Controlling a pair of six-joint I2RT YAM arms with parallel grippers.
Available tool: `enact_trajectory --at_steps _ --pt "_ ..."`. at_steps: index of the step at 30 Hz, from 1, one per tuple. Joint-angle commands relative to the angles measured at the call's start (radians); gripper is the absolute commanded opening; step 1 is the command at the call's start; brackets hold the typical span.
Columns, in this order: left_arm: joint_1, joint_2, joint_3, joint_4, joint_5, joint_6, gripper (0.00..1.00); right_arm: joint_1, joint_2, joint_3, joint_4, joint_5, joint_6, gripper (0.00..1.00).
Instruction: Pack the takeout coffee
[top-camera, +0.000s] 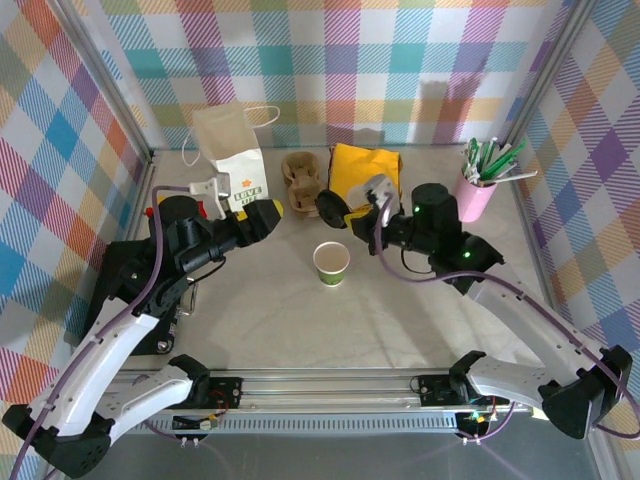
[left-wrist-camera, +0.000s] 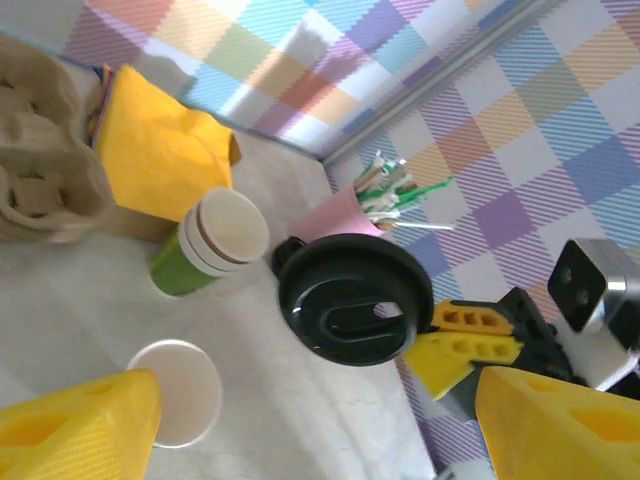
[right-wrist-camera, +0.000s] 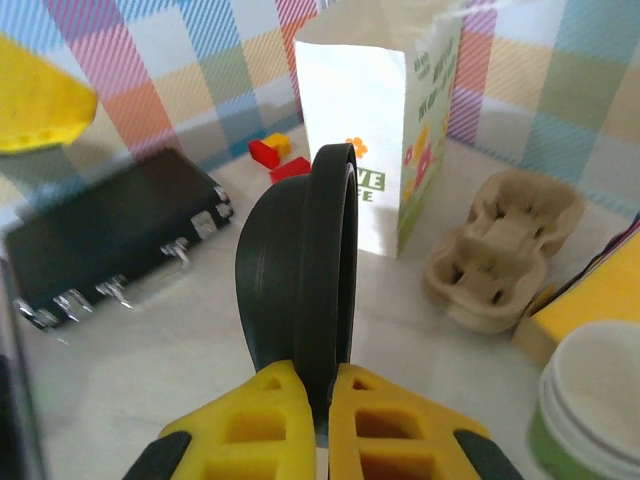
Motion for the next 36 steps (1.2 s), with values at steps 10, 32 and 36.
enact_trajectory --at_steps 10,32,36 --pt "0.032 0.076 -0.057 0.003 0.119 0.167 0.77 -0.173 0.045 -0.031 0.127 -0.52 0.641 0.0" --pt "0.078 0.287 -0.196 0.252 0.451 0.054 0.64 -0.203 0.228 -0.341 0.489 -0.511 0.884 0.01" --pt "0.078 0.318 -0.218 0.29 0.479 0.026 0.62 -0.204 0.272 -0.364 0.541 -0.509 0.898 0.02"
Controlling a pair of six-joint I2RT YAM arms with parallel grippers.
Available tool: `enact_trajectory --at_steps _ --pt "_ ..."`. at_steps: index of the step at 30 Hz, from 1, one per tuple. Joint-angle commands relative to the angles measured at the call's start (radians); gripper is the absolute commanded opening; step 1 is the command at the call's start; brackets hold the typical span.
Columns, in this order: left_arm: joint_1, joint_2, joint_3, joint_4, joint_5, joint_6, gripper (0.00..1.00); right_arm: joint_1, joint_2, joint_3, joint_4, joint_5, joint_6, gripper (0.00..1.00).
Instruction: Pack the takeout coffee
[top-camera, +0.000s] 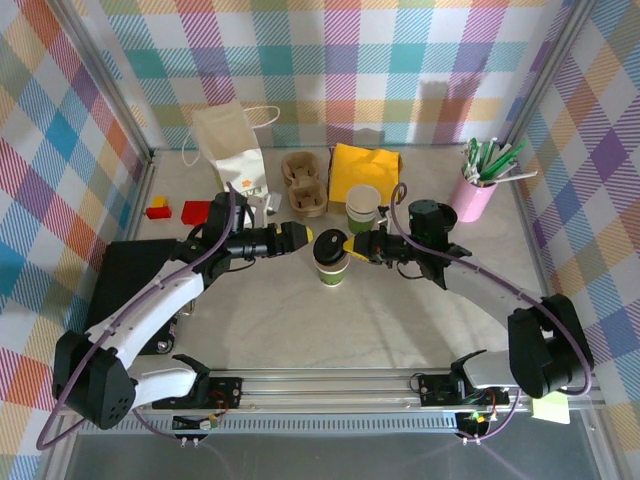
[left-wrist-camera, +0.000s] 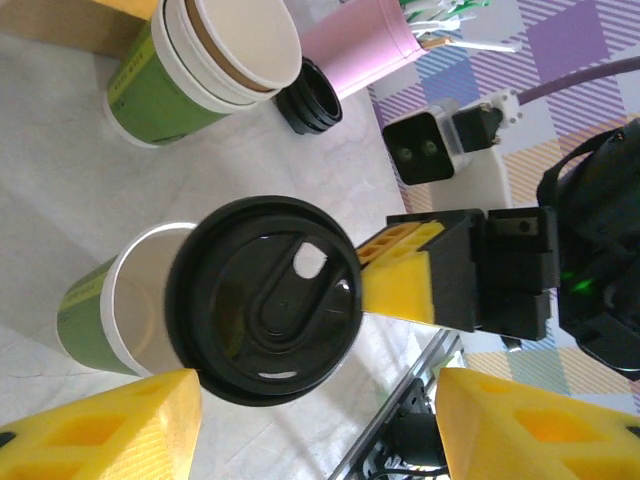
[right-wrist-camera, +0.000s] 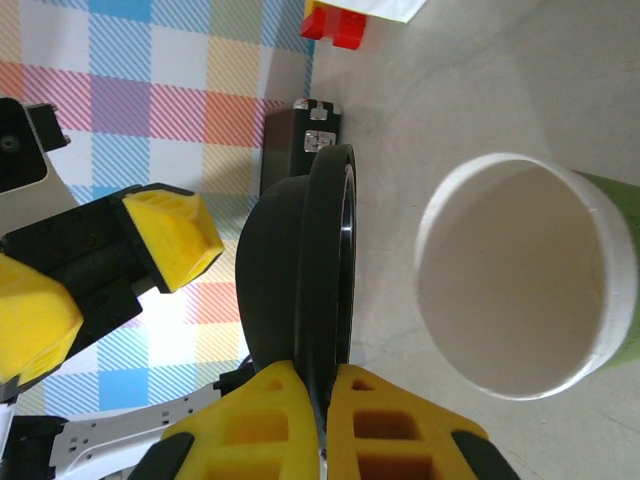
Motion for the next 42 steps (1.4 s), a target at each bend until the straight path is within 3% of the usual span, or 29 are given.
enact_trajectory --at_steps 1,16,31,42 --pt "0.011 0.01 -0.024 0.063 0.057 -0.031 0.62 -0.008 0.03 -0.021 0.095 -0.002 0.017 0.02" --pt "0.012 -0.004 -0.028 0.051 0.046 -0.022 0.61 -0.015 0.093 -0.059 0.119 0.016 -0.016 0.07" --pt "0.011 -0.006 -0.027 0.028 0.037 -0.011 0.6 -0.015 0.108 -0.033 0.013 0.062 -0.087 0.33" --pt "0.011 -0.008 -0.031 0.028 0.035 -0.01 0.59 -0.008 0.115 0.009 -0.037 0.078 -0.115 0.41"
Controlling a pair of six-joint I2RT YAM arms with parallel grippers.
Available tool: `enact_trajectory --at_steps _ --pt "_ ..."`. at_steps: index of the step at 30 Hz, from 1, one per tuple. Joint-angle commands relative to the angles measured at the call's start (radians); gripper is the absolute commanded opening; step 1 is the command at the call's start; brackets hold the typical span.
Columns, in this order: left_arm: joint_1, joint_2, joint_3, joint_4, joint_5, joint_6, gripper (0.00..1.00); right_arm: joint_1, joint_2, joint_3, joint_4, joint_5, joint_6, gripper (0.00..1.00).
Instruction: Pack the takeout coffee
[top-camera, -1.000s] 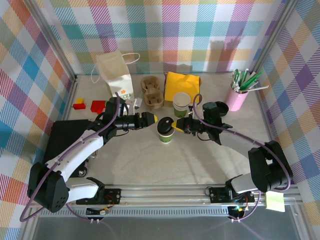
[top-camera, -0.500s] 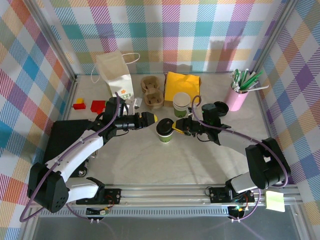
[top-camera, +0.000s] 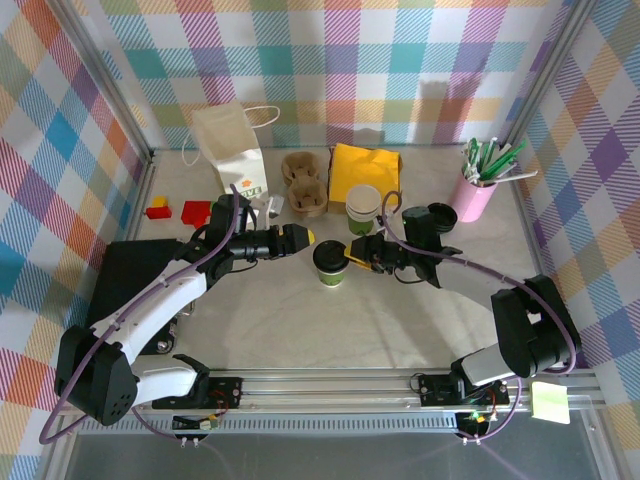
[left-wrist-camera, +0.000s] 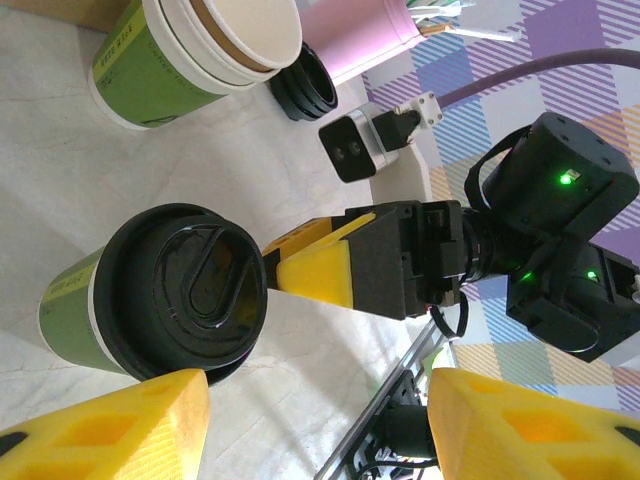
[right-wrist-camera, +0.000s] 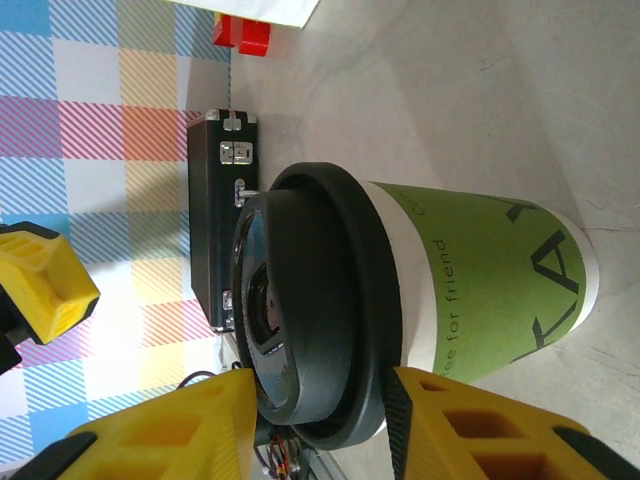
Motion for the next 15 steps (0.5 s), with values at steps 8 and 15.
enact_trajectory --at_steps 8,15 --pt "0.002 -0.011 0.005 -0.074 -0.037 0.05 0.6 0.013 -0.019 0.075 -0.142 0.048 -0.094 0.44" --pt "-0.019 0.023 0.043 -0.163 -0.122 0.125 0.65 0.042 -0.089 0.132 -0.311 0.135 -0.197 0.5"
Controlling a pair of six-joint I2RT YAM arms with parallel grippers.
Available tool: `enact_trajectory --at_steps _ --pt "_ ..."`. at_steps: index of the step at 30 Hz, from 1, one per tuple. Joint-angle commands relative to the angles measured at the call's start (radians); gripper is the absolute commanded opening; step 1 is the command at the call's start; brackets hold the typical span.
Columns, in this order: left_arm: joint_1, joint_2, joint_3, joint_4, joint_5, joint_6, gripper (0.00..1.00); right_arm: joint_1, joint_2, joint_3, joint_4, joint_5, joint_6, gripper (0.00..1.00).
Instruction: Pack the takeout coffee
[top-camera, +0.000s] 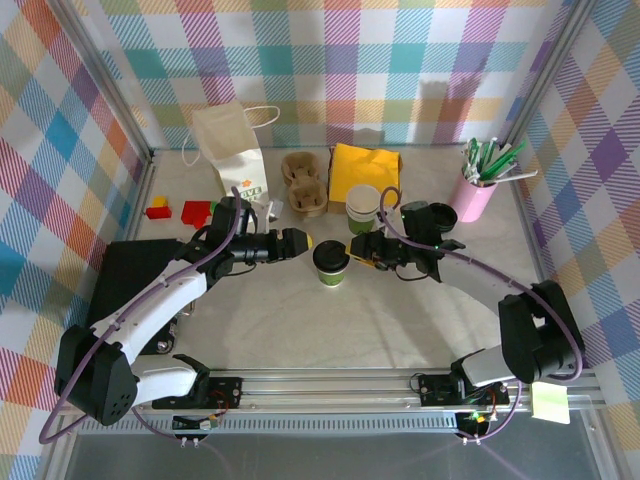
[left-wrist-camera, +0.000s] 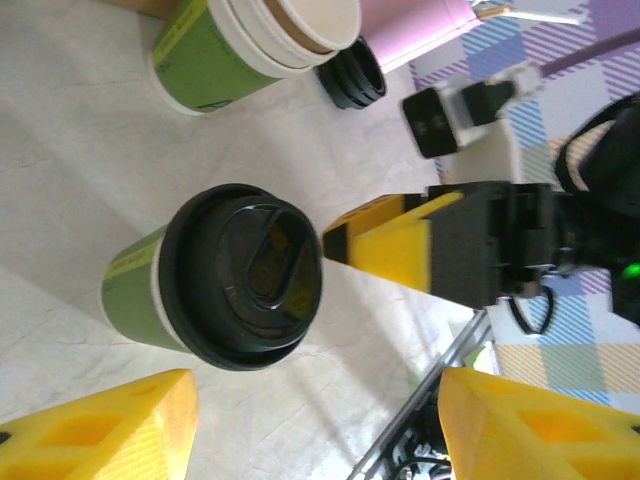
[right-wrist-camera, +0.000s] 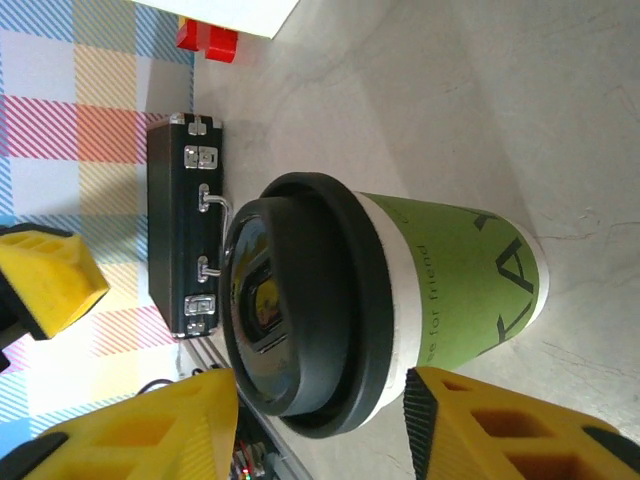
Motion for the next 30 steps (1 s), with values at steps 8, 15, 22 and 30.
enact_trajectory --at_steps 8,15,22,30 --pt "-0.037 0.141 0.094 -0.08 -0.105 0.112 0.67 0.067 -0.052 0.098 -0.159 0.116 -0.111 0.56" --pt "-0.062 0.259 0.141 -0.062 -0.097 0.117 0.66 0.068 -0.033 0.109 -0.179 0.163 -0.105 0.56" --pt "-0.081 0.319 0.164 -0.016 -0.103 0.119 0.63 0.071 -0.012 0.115 -0.174 0.17 -0.103 0.57" --pt "-0.083 0.334 0.167 -0.018 -0.121 0.125 0.61 0.076 0.017 0.129 -0.171 0.168 -0.108 0.57"
